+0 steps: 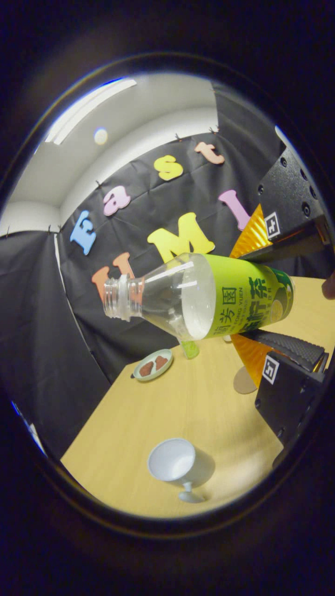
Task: Take the bottle from table, then pour the juice into the cup, finally place the bottle on the coaster
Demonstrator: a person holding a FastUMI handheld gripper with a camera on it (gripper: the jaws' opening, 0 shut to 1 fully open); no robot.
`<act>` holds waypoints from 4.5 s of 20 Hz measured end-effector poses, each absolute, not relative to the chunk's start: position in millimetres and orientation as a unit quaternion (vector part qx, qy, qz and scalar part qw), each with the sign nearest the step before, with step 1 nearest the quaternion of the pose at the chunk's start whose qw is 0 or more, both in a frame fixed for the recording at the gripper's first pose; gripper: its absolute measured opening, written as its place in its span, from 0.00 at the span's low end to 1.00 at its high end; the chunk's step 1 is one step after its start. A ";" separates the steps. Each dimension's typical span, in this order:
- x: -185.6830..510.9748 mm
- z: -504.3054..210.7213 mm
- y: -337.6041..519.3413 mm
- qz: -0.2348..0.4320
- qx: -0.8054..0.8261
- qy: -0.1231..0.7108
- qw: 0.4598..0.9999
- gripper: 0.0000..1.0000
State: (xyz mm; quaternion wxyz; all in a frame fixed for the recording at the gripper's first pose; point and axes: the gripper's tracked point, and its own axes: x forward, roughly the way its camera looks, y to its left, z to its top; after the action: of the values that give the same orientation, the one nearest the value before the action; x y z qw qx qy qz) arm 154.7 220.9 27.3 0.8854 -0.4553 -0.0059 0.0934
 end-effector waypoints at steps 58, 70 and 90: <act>149.0 -74.0 200.1 0.177 0.015 0.102 0.979 1.00; 8.3 -20.8 102.5 0.083 0.022 0.031 0.996 1.00; -33.1 -14.0 95.6 0.094 0.015 0.001 0.995 1.00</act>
State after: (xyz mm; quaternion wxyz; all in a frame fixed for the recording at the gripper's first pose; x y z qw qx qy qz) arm -33.1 95.6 -14.0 0.9954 0.0155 0.0006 0.0944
